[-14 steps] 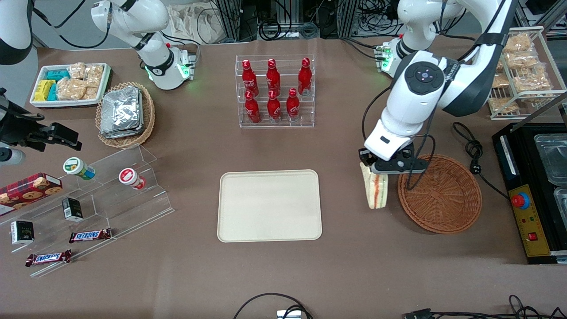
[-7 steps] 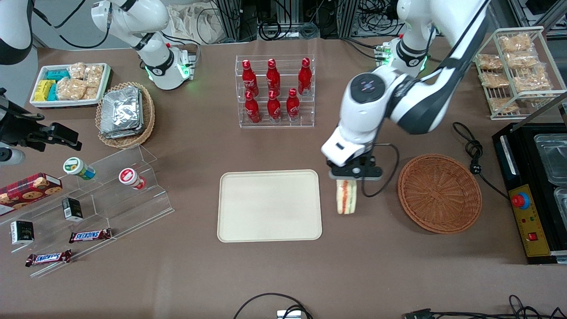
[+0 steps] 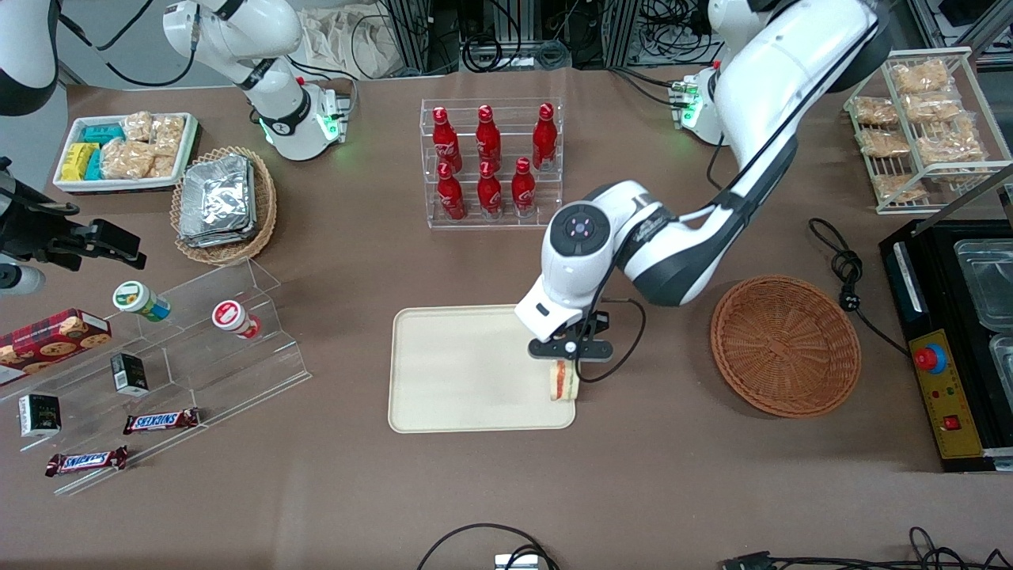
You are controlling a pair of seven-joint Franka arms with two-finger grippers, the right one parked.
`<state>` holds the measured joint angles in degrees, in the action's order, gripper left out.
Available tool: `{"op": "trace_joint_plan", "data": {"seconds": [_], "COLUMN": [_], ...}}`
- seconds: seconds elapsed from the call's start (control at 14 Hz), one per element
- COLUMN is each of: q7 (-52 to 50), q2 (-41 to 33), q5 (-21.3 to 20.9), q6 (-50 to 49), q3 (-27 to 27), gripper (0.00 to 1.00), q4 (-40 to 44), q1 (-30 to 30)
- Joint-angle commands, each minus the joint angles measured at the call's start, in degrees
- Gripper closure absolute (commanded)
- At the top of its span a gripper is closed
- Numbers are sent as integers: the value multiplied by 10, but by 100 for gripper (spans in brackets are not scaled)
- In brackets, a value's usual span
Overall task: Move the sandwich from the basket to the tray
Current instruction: 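Lift the sandwich and carry it with the left gripper over the tray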
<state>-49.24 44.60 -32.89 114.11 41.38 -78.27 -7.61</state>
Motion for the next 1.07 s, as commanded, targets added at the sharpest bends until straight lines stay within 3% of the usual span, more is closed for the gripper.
{"op": "trace_joint_plan", "data": {"seconds": [0.0, 0.43, 0.64, 0.79, 1.0], "q7": [-7, -25, -27, -27, -30], "q2": [55, 87, 96, 101, 103], "q5": [-12, -8, -8, -8, -6], "q6": [-20, 14, 15, 15, 16], "q3": [-5, -81, -85, -85, -85], "gripper": [83, 82, 80, 73, 45], "q4": [65, 70, 69, 68, 66], "q1": [-35, -112, -115, -115, -115]}}
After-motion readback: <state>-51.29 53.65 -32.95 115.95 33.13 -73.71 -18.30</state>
